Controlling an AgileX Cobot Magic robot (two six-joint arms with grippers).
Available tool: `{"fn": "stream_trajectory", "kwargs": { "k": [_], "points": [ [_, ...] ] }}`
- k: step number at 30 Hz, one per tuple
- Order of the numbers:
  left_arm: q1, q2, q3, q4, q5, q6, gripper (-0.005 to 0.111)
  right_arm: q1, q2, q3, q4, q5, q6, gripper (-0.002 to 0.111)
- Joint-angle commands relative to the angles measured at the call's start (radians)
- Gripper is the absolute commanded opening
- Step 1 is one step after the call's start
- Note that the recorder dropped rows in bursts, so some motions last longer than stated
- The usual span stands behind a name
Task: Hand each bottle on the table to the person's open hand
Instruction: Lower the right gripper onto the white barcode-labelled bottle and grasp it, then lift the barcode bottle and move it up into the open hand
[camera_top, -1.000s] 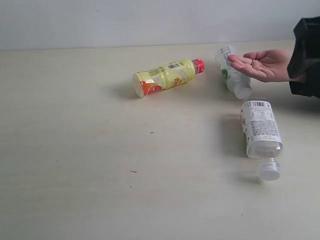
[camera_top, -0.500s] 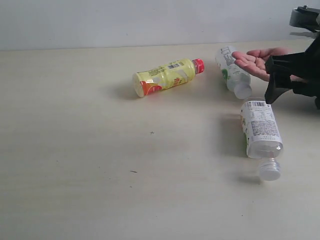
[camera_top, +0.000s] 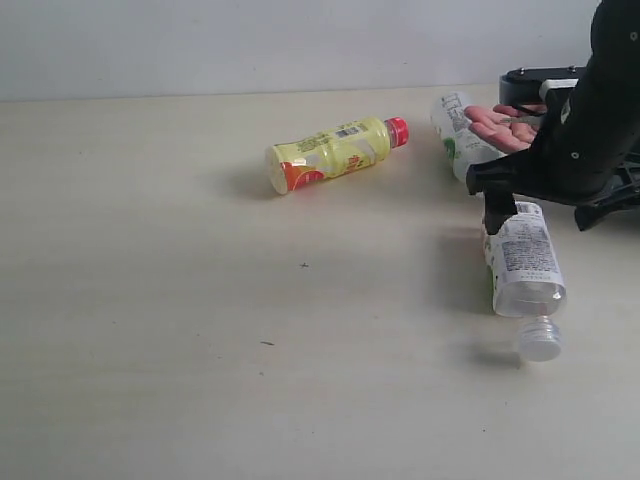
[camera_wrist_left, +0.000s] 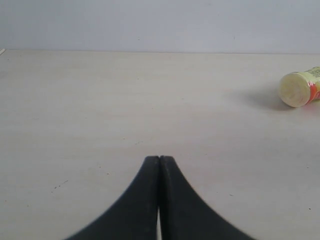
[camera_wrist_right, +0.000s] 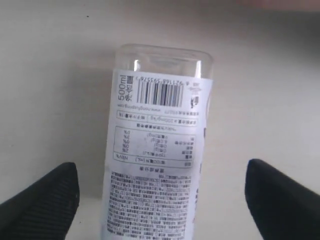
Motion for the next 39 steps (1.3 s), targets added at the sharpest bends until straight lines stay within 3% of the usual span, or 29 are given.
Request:
{"fn": "stream_trajectory", "kwargs": {
  "k": [1, 16, 20, 23, 25, 32, 39],
  "points": [
    [0.004, -0.007, 0.000, -0.007, -0.010, -0.004, 0.000, 0.003, 0.031, 0.001, -0.015, -0.029, 0.013, 0.084],
    [0.004, -0.007, 0.000, -0.007, -0.010, -0.004, 0.000, 0.003, 0.144, 0.001, -0.015, -0.070, 0.003, 0.082],
    [0.004, -0.007, 0.000, -0.007, -0.010, -0.004, 0.000, 0.003, 0.153, 0.001, -0.012, -0.067, 0.010, 0.061],
    [0.004, -0.007, 0.000, -0.007, -0.010, -0.004, 0.000, 0.003, 0.153, 0.001, -0.012, -0.031, 0.030, 0.029],
    [0.004, -0.007, 0.000, -0.007, -0.010, -0.004, 0.000, 0.003, 0.151, 0.001, -0.015, 0.025, 0.024, 0.001],
    [0.004, -0.007, 0.000, -0.007, -0.010, -0.004, 0.000, 0.003, 0.034, -0.007, -0.015, 0.131, 0.024, 0.000],
    [0.004, -0.007, 0.000, -0.007, -0.010, -0.004, 0.000, 0.003, -0.135, -0.195, -0.013, 0.413, -0.037, 0.000]
  ]
}}
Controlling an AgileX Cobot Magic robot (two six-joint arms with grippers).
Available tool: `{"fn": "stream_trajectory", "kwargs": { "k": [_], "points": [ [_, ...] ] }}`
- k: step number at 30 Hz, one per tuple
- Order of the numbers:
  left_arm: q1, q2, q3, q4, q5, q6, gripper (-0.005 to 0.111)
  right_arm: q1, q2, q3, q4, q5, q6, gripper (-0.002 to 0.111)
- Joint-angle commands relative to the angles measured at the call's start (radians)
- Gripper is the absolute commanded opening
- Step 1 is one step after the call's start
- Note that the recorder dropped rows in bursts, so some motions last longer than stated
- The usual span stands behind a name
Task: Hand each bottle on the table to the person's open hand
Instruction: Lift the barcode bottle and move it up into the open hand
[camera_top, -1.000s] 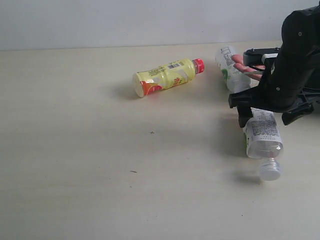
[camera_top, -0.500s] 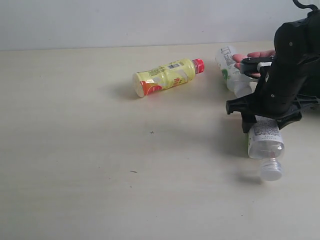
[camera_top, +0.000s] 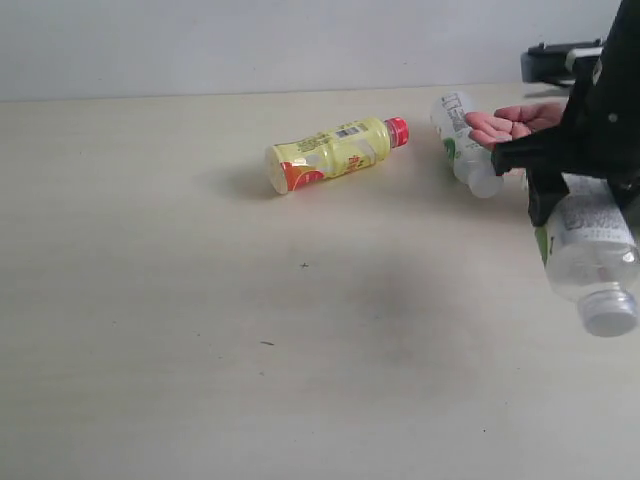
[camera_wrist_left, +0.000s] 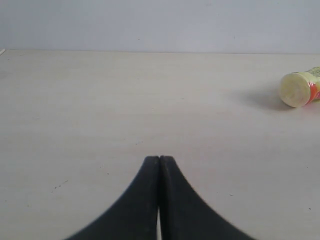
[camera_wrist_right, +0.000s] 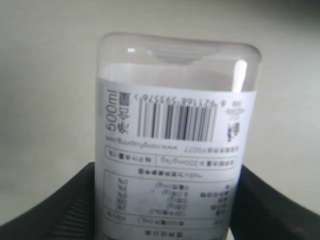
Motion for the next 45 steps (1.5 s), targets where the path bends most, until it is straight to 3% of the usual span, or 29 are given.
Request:
{"fn": "stream_trajectory", "kwargs": {
  "k": [1, 11, 27, 45],
  "points": [
    [0.004, -0.007, 0.000, -0.007, -0.010, -0.004, 0.000, 0.002, -0.066, -0.145, -0.005, 0.112, -0.041, 0.000],
    [0.004, -0.007, 0.000, -0.007, -0.010, -0.004, 0.000, 0.002, -0.061, -0.356, 0.013, 0.112, -0.122, 0.000],
    [0.004, -0.007, 0.000, -0.007, -0.010, -0.004, 0.000, -0.005, 0.248, -0.640, -0.016, 0.112, -0.194, 0.000],
    [0.004, -0.007, 0.000, -0.007, -0.010, -0.004, 0.000, -0.093, 0.415, -0.651, -0.031, 0.112, -0.233, 0.000]
  ]
}}
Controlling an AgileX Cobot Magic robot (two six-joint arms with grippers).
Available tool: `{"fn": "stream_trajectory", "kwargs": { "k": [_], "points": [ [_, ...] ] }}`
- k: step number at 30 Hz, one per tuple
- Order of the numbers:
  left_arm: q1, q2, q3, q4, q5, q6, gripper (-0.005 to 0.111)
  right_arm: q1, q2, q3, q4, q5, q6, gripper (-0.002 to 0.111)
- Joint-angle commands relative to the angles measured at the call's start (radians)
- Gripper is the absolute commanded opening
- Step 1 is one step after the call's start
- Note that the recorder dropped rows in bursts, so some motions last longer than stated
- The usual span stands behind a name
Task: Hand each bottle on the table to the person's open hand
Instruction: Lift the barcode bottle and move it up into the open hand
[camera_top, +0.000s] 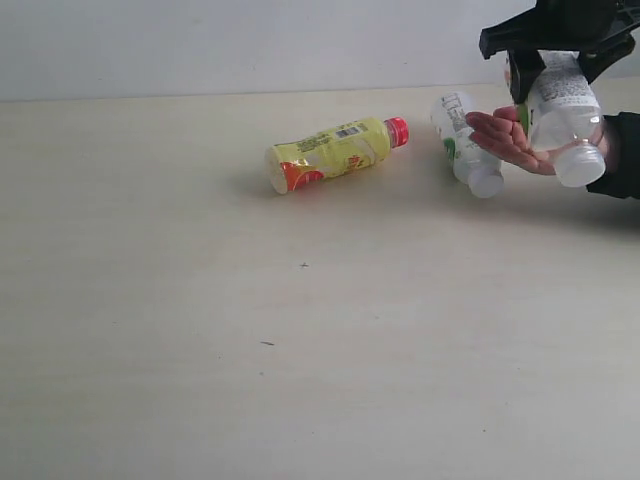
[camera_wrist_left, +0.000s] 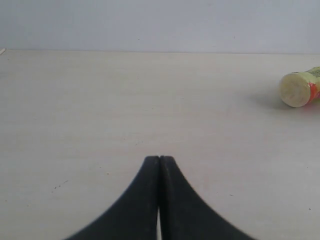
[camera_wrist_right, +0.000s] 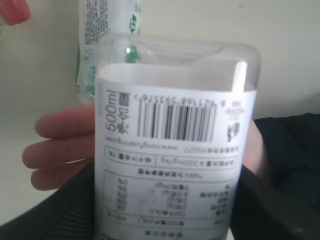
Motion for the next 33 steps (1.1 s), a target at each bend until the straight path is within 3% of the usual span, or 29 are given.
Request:
{"fn": "stream_trajectory", "kwargs": {
  "k": [1, 9, 14, 22, 28, 30, 31, 32, 33],
  "points": [
    [0.004, -0.007, 0.000, -0.007, -0.010, -0.004, 0.000, -0.002, 0.038, -0.008, 0.005, -0.005, -0.016, 0.000],
    [0.004, -0.007, 0.000, -0.007, -0.010, -0.004, 0.000, -0.002, 0.062, -0.008, 0.001, -0.035, -0.016, 0.004],
    [0.004, -0.007, 0.000, -0.007, -0.010, -0.004, 0.000, -0.002, 0.062, -0.008, 0.001, -0.037, -0.016, 0.025],
    [0.004, -0.007, 0.000, -0.007, -0.010, -0.004, 0.000, -0.002, 0.062, -0.008, 0.001, -0.037, -0.016, 0.074],
    [0.004, -0.007, 0.000, -0.007, -0.010, -0.004, 0.000, -0.002, 0.060, -0.008, 0.001, -0.028, -0.016, 0.088],
    [0.004, -0.007, 0.000, -0.007, -0.010, -0.004, 0.000, -0.002, 0.060, -0.008, -0.002, -0.027, -0.019, 0.087],
    [0.004, -0.007, 0.000, -0.007, -0.010, -0.004, 0.000, -0.002, 0.060, -0.008, -0.002, -0.027, -0.044, 0.080],
    [0.004, -0.007, 0.000, -0.007, -0.010, -0.004, 0.000, 0.000, 0.060, -0.008, -0.007, -0.032, -0.044, 0.061],
    [0.004, -0.007, 0.000, -0.007, -0.010, -0.004, 0.000, 0.000, 0.060, -0.008, -0.005, -0.043, -0.041, 0.030]
  ]
}}
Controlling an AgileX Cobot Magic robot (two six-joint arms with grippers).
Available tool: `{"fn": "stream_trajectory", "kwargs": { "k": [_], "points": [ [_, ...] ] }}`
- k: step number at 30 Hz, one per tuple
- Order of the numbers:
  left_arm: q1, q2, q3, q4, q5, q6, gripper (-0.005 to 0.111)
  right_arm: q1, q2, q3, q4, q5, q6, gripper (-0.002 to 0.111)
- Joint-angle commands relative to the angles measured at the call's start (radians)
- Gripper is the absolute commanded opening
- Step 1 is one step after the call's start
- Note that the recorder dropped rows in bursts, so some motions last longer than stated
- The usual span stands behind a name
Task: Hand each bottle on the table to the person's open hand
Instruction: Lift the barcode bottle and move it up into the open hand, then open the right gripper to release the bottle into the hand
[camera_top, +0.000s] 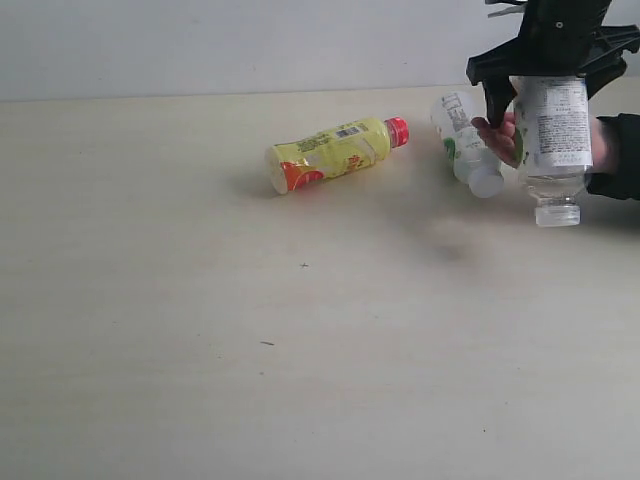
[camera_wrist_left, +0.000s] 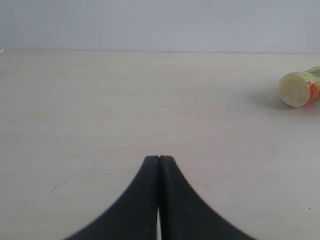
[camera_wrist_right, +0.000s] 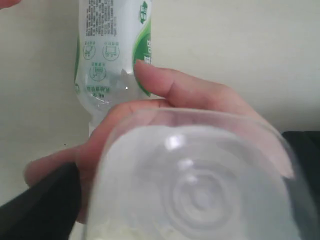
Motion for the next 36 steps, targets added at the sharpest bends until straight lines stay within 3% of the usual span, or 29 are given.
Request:
{"fn": "stream_trajectory", "kwargs": {
  "k": [1, 17, 36],
  "points": [
    [0.004, -0.007, 0.000, -0.007, -0.010, -0.004, 0.000, 0.000, -0.003, -0.006, -0.007, -0.033, 0.000, 0.001],
    [0.004, -0.007, 0.000, -0.007, -0.010, -0.004, 0.000, 0.000, -0.005, -0.006, -0.046, -0.228, 0.057, 0.000],
    [0.004, -0.007, 0.000, -0.007, -0.010, -0.006, 0.000, 0.000, -0.005, -0.006, -0.046, -0.258, 0.070, 0.000]
  ]
}}
